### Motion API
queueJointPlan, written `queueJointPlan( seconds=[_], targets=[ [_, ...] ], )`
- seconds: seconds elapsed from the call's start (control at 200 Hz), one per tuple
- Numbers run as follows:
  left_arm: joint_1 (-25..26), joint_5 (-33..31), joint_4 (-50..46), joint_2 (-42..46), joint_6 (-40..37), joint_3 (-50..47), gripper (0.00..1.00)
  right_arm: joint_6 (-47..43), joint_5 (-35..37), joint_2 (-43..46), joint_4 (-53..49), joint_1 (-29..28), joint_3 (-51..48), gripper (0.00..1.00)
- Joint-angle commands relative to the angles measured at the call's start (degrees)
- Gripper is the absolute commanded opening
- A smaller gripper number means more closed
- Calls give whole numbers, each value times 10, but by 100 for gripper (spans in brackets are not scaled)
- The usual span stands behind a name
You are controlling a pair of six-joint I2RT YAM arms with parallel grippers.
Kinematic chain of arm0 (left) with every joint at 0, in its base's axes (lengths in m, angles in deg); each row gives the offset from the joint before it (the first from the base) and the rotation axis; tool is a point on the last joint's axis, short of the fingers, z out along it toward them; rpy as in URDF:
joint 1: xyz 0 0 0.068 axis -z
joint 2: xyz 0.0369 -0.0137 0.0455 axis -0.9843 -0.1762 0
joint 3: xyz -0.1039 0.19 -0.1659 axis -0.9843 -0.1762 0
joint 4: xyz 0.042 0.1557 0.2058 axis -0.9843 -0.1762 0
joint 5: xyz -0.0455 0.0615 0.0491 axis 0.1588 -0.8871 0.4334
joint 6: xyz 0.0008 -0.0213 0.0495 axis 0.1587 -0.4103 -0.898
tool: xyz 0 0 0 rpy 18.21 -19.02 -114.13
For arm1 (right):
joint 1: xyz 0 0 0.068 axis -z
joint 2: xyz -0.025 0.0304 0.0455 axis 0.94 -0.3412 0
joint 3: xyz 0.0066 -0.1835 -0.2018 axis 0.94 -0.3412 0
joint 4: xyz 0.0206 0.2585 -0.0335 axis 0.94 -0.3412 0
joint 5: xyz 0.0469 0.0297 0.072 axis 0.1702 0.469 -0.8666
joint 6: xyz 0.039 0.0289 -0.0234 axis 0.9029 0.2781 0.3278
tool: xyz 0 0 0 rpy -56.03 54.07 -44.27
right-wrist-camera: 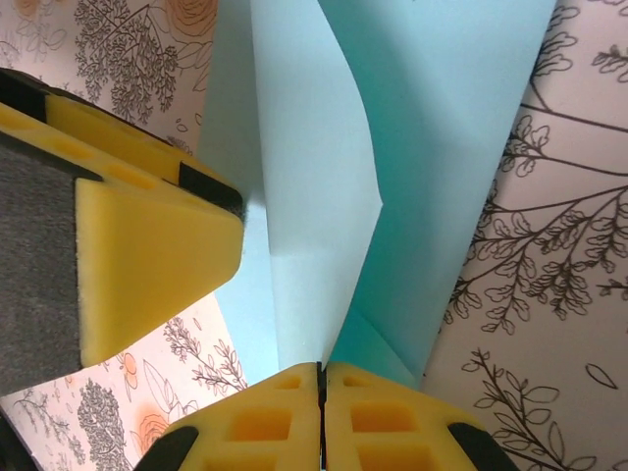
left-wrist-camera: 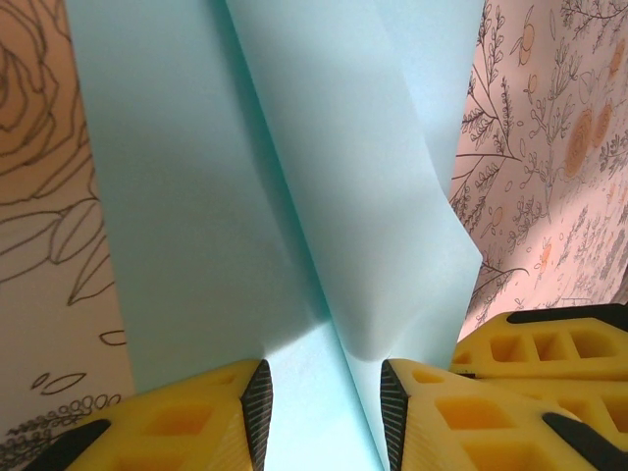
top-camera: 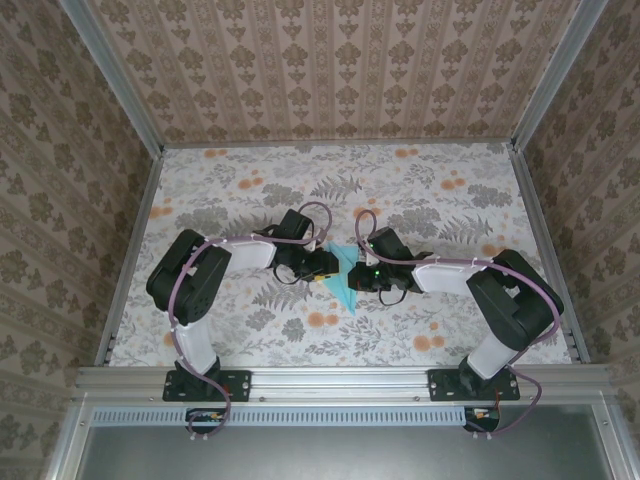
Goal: Fold a paper plane with a square sheet of paper (fold left side to right side)
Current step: Fourth fold the wing at the center of the table.
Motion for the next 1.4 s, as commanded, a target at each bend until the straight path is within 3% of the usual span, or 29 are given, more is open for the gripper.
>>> queueJointPlan(
  seconds=[0.0,1.03,1.395],
  targets=[
    [1,-23,-30,-9,-6,7,38,-17,18,-12,-28,3,17,8],
    [2,-24,-34,-6,-7,7,38,-26,46,-35,-63,5,31,8],
    [-1,-27,-59,33,-24,23,38,-24,41,-48,-82,1,24,8]
  ],
)
